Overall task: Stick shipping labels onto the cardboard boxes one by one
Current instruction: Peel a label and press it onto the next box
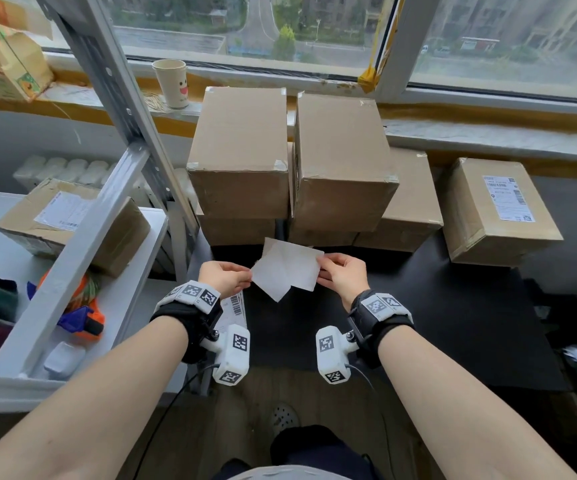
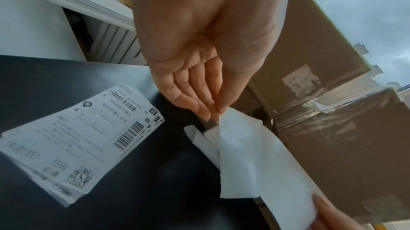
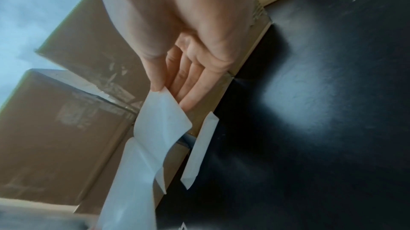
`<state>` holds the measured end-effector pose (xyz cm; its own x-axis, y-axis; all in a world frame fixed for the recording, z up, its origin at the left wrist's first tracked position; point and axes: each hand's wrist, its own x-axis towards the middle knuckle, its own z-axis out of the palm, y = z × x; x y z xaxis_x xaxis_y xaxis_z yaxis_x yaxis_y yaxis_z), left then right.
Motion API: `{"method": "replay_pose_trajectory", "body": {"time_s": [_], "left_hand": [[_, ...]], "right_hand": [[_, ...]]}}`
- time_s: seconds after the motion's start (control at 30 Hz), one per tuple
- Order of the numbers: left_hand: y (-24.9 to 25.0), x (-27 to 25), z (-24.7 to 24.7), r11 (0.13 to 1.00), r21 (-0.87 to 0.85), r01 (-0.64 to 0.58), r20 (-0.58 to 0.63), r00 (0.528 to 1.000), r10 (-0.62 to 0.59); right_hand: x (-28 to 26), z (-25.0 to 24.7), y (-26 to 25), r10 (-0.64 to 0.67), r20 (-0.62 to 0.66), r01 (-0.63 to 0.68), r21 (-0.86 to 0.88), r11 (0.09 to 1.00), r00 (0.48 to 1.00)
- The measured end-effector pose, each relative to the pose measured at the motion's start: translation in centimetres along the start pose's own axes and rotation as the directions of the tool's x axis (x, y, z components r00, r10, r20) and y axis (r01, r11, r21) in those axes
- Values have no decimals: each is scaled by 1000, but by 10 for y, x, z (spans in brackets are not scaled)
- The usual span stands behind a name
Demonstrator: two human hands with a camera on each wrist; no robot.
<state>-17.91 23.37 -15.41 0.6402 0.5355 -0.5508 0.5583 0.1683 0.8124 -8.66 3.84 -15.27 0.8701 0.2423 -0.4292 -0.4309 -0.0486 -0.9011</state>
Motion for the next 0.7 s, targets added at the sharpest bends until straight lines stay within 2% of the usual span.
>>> {"method": "replay_pose_trajectory", "body": {"time_s": [0.17,0.43,0.7], "left_hand": [[-11,17,-9,998,51,48,-58,997,-45],[-27,36,-20,988,77,132,-118,985,-123],[-44,54,-9,976,96,194,-118,976,-183]], "right_hand": [[11,-17,4,9,-52,-9,11,1000,999],[33,-41,3,-98,-230,51,-202,978,968],[39,-63,-4,-157,-335,45,-318,947,929]]}}
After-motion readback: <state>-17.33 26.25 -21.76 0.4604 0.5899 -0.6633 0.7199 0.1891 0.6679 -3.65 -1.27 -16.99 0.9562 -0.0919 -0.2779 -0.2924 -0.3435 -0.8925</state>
